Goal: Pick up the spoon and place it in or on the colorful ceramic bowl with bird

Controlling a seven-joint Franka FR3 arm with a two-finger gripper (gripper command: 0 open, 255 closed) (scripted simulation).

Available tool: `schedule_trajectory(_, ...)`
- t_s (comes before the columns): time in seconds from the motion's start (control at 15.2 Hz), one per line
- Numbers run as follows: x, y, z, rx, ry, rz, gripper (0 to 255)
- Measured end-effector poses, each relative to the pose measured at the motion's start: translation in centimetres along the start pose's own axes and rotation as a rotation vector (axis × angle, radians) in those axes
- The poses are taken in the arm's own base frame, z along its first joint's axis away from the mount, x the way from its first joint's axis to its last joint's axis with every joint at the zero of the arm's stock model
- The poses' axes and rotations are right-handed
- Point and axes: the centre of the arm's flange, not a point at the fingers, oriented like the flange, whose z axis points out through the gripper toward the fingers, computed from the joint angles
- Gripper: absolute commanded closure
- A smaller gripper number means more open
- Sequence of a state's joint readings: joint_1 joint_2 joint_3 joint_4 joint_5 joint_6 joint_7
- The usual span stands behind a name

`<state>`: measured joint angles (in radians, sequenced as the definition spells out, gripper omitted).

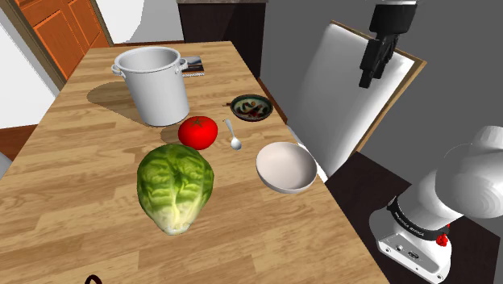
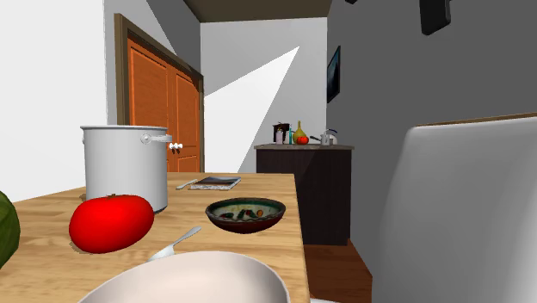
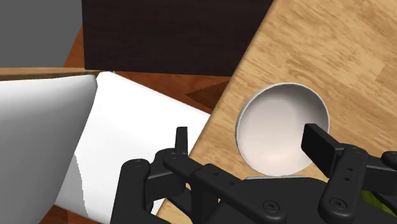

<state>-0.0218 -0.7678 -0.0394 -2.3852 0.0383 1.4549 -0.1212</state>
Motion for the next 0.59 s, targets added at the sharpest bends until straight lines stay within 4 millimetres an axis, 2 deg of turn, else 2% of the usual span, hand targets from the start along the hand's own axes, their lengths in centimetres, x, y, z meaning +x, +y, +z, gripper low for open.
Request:
schedule_trajectory(0.2,1.1,-0.5,0.9,0.005,0.001,0.016,0)
schedule_trajectory(0.59,7.0,-3.2,4.4,0.026,0.012,0.093,0)
